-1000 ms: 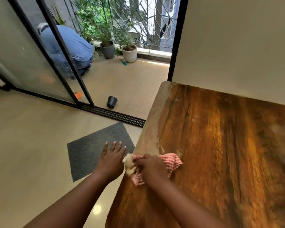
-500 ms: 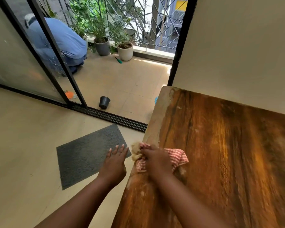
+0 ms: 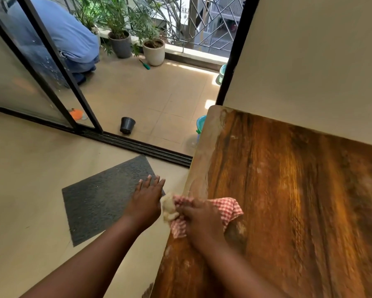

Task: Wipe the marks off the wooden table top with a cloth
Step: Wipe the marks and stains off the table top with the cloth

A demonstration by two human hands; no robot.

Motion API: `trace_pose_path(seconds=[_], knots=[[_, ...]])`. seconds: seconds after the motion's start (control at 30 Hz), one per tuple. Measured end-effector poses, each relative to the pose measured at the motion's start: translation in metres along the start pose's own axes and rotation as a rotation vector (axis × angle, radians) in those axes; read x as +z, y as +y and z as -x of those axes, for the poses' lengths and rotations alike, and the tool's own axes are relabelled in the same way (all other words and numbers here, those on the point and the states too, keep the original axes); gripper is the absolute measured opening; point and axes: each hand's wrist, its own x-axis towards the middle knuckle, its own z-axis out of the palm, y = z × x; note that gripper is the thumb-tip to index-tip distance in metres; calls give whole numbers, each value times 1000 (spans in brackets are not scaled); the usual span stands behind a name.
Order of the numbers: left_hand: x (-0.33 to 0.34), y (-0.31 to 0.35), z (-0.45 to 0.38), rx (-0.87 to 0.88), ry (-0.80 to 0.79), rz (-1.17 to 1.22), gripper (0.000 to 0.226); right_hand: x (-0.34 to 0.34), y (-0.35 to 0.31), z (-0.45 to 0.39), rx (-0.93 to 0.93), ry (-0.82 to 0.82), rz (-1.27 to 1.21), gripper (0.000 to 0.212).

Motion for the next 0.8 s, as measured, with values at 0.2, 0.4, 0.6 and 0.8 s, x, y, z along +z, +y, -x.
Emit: trace_pose_path(seconds=[0.2,0.4,0.6,0.8], knots=[[-4,8,-14,87,39,-17,51,-9,31,75,-227,-108,59,26],[-2,26,-24,137,45,21,51,-15,25,10,182,62,-53,30],[-5,24,-31,100,104,94,49,-11,36,34,-74,-188,-39,35],[-4,21,-39,86,134,149,50,-33,56,-49,197,82,-82,31]])
